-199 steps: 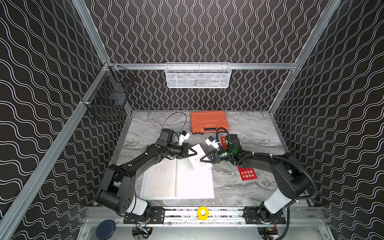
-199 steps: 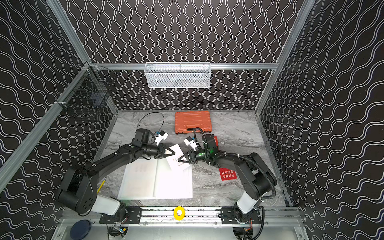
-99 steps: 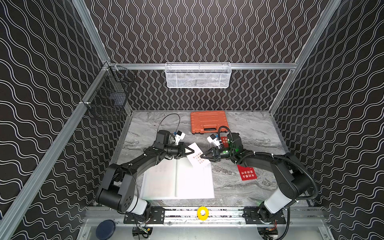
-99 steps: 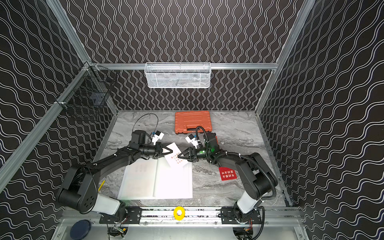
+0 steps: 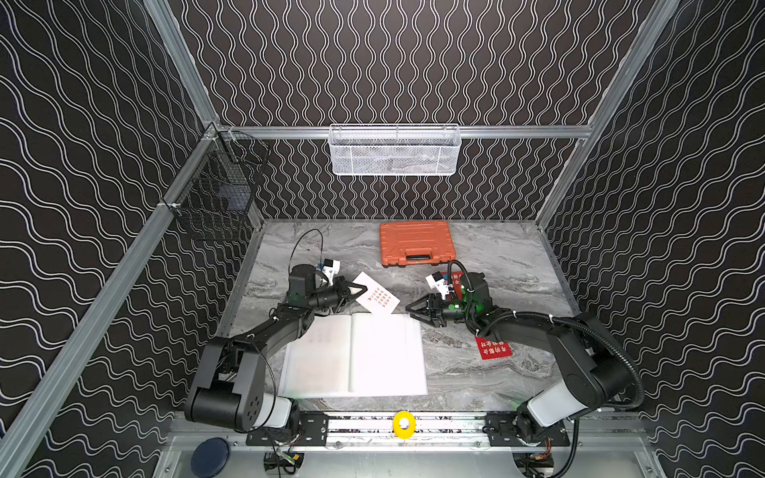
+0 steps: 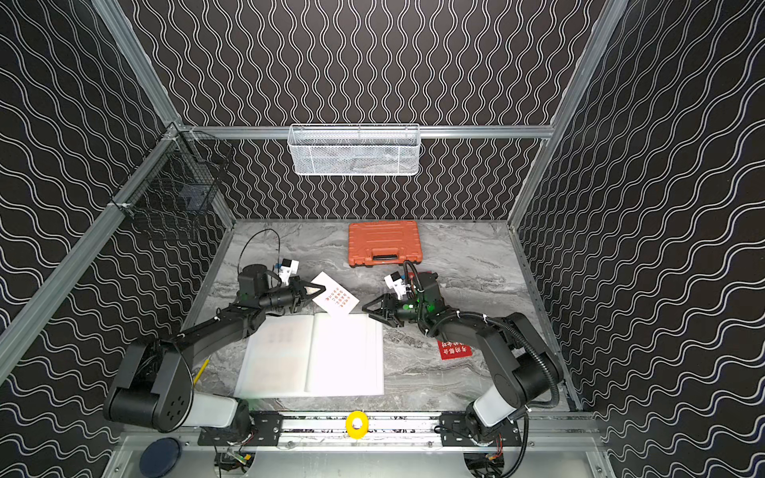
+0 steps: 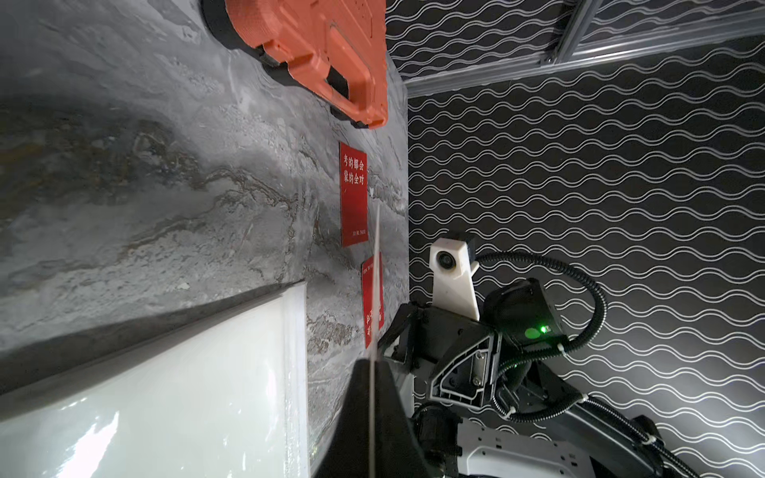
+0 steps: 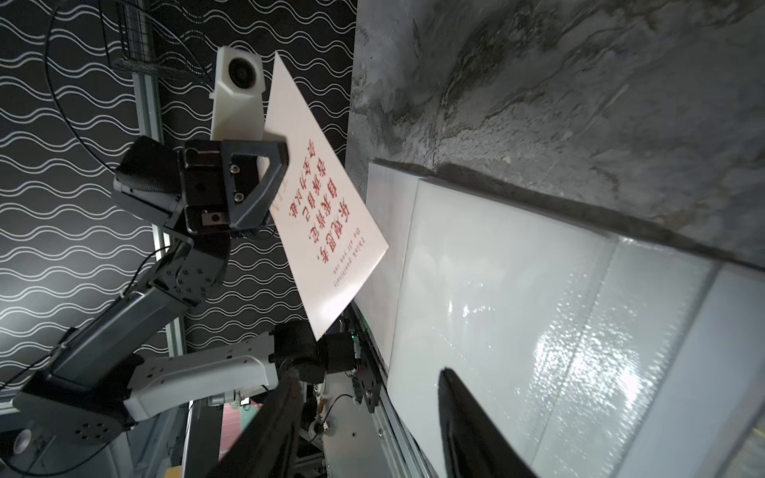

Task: Place the photos into the photo albums
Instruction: Pick up the photo at the center of the board.

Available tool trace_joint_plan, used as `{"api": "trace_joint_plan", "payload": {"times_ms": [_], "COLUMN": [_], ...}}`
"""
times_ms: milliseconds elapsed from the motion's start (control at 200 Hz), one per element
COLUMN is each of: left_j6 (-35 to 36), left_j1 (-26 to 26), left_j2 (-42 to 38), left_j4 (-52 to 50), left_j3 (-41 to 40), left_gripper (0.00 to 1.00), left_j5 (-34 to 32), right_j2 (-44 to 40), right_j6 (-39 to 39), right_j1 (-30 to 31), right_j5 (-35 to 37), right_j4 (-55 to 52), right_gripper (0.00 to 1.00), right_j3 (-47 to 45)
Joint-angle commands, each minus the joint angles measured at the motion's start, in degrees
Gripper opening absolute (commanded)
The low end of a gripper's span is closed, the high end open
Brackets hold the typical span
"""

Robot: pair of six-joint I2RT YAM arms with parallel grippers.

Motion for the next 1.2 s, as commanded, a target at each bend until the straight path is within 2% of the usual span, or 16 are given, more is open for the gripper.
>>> {"api": "trace_joint_plan", "payload": {"times_ms": [0,255,796,951,1196], "left_j6": [-3.1,-4.7,-5.2,-4.6,-3.1], "left_j1": [0.1,0.1,0.2,0.1,0.2], "left_j2": [0.0,0.4,0.0,-0.6,-1.7], "left_j4": [6.6,8.9,10.3,8.7,6.0], "left_j3": [-0.6,-1.6,-3.3,-3.7,-3.9], "left_gripper": [0.0,0.0,0.0,0.0,0.0], "left_j5": [-2.6,-4.4,-5.7,-5.9,-6.2], "right_j2": [1.1,6.3,15.8,17.4,15.9], "right_j6": [5.3,11.4,21.2,26.0,23.1], "right_j1": [1.6,5.9,7.6,7.8,8.4], "right_j5": [3.9,8.1,9.5,10.1,11.0], "right_j4": [5.9,12.0,24.1,31.0,24.6], "right_gripper": [0.54,0.52,0.43,0.3,0.12], "right_j3": [0.7,4.5,10.3,10.9,13.4]}}
